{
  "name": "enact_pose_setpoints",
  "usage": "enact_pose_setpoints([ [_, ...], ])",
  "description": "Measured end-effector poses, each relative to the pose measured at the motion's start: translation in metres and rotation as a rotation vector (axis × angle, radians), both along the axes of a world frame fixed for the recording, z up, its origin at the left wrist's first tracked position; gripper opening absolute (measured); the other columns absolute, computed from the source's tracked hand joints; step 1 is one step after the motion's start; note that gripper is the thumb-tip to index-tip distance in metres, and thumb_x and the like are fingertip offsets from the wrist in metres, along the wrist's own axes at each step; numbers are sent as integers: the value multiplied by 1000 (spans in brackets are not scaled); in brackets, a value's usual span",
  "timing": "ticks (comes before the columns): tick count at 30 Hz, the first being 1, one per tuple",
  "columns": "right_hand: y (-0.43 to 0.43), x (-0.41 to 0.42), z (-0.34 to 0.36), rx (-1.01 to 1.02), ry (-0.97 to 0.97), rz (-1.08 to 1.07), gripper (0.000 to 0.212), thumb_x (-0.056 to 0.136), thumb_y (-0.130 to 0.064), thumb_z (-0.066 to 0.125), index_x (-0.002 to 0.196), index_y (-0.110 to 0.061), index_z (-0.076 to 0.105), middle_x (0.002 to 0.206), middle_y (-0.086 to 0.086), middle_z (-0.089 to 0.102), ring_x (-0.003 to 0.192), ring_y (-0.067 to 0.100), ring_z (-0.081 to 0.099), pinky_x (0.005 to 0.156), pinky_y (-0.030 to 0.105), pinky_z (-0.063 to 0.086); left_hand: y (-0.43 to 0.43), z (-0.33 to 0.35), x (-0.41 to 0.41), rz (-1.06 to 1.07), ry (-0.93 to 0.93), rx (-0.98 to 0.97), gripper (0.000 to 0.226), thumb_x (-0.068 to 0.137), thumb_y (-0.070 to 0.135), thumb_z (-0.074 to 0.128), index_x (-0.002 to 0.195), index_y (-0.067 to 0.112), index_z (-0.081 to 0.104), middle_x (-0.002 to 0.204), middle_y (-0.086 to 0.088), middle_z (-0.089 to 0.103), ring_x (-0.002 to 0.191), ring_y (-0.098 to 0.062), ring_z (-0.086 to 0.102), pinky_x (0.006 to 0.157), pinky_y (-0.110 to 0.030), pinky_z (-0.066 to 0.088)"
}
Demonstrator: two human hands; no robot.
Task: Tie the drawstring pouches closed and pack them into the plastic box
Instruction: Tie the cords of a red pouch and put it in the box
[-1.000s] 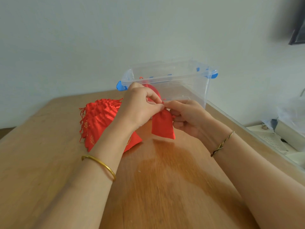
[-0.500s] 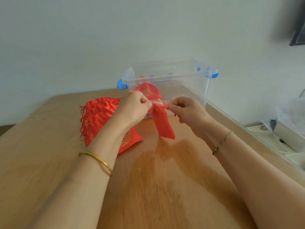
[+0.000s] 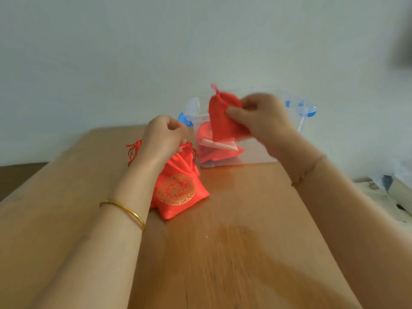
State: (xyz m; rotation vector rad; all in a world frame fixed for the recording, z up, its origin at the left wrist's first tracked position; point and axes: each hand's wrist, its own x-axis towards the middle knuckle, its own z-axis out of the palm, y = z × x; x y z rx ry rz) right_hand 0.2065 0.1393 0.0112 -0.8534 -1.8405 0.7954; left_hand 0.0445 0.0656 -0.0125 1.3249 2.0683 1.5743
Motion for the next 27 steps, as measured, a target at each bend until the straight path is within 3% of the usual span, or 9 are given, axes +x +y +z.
enact_pose_setpoints([
  [3,33,-29,36,-50,-32,-91,7,81,-13,62,85,-7,62,74,11,59,70,33,66,70,49,56,-3,-9,-22,68,215,-129,11,72,19,58,81,18,64,74,-14,57,68,-24,51,73,-32,46],
  [7,68,-64,47,-127,-381,-126,20,88,-9,54,70,-9,45,68,5,51,75,25,55,56,24,46,-4,-25,-39,165,420,-312,29,75,17,70,102,8,66,112,-16,61,109,-33,55,95,-42,44],
  [11,72,-80,42,-132,-681,-77,32,90,-5,48,61,-15,37,20,-7,38,59,20,50,53,24,35,-2,-33,-51,163,480,-405,38,73,21,72,109,15,61,119,-14,57,112,-34,52,97,-48,42],
  [12,71,-78,42,-74,-717,-129,32,89,-2,45,60,-13,37,20,-6,38,58,19,54,52,27,36,-1,-34,-51,162,485,-393,36,73,19,72,107,16,61,117,-13,58,111,-33,53,97,-48,41],
  [14,65,-73,45,75,-688,-221,26,85,6,39,61,-4,42,50,7,55,74,25,53,60,29,39,-2,-34,-50,194,502,-380,29,75,18,70,102,19,60,114,-9,60,111,-31,54,98,-47,39],
  [16,60,-64,49,152,-548,-283,18,83,7,38,85,2,56,85,12,57,84,32,54,71,31,44,-2,-33,-48,221,523,-373,20,78,19,68,96,22,59,110,-4,63,110,-28,55,98,-45,38],
  [18,44,-53,50,187,-402,-280,31,82,3,37,102,-5,58,104,12,62,92,34,62,79,35,51,-4,-32,-44,224,533,-351,14,80,18,66,90,23,58,105,-2,64,109,-27,55,97,-43,37],
  [21,14,-42,35,184,-255,-97,28,80,0,39,97,-3,61,97,15,69,87,33,65,68,33,50,-9,-28,-40,205,521,-310,13,80,18,65,79,26,55,95,2,62,104,-24,56,94,-39,37],
  [27,-20,-35,-26,9,-437,328,41,82,-6,58,123,-13,53,106,4,58,63,21,63,40,12,39,-16,-3,-14,-124,436,-120,24,74,7,70,69,26,56,71,6,57,78,-22,59,78,-36,49],
])
